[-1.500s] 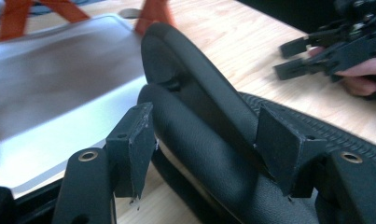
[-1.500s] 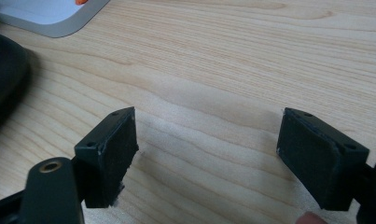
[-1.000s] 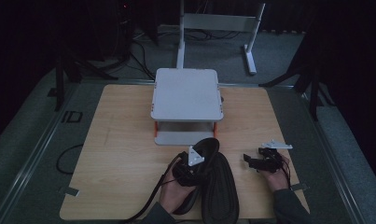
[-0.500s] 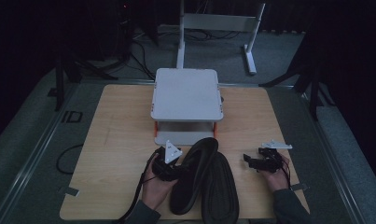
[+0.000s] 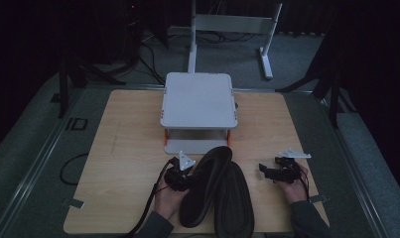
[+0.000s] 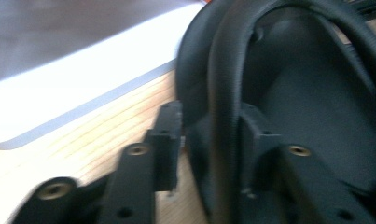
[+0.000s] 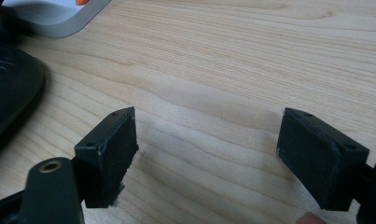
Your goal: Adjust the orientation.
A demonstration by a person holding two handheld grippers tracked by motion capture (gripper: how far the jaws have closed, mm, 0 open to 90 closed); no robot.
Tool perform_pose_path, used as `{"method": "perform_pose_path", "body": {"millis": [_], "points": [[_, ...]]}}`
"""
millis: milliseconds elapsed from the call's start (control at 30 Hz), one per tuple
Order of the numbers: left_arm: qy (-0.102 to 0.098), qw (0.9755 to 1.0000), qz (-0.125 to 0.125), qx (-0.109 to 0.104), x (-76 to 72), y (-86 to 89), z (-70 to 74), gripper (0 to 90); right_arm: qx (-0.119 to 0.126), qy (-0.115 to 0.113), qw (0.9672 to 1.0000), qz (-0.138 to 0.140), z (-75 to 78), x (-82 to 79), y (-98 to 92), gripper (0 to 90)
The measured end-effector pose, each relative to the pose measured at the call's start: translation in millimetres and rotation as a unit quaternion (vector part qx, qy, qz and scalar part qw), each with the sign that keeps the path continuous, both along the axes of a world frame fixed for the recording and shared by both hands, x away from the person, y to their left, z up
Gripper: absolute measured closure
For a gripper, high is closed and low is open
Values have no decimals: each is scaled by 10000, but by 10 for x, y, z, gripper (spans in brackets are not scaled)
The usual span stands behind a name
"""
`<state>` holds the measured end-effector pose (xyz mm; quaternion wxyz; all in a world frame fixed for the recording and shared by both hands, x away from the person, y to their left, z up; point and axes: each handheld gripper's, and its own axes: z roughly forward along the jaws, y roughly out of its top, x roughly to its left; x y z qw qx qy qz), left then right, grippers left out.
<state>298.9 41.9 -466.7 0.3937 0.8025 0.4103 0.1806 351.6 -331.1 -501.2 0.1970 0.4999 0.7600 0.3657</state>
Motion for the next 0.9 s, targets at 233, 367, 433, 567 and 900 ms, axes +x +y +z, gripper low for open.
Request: {"method": "perform_pose_path", "body": {"millis": [233, 367, 433, 567, 900], "points": [[-155, 9984, 518, 171, -46, 141, 79, 782, -5, -4, 10000, -3, 0, 0, 3, 198], [-225, 9950, 954, 187, -16, 374, 124, 782, -4, -4, 10000, -6, 0, 0, 4, 198], [-210, 9931, 1106, 316, -5, 456, 125, 779, -8, -5, 10000, -5, -1, 0, 4, 198], [-101, 9887, 1425, 447, -5, 597, 86, 776, -9, -6, 10000, -5, -1, 1, 5, 198], [-361, 9884, 1391, 491, -68, 537, 81, 626, -18, -8, 10000, -11, 0, -1, 9, 202]]}}
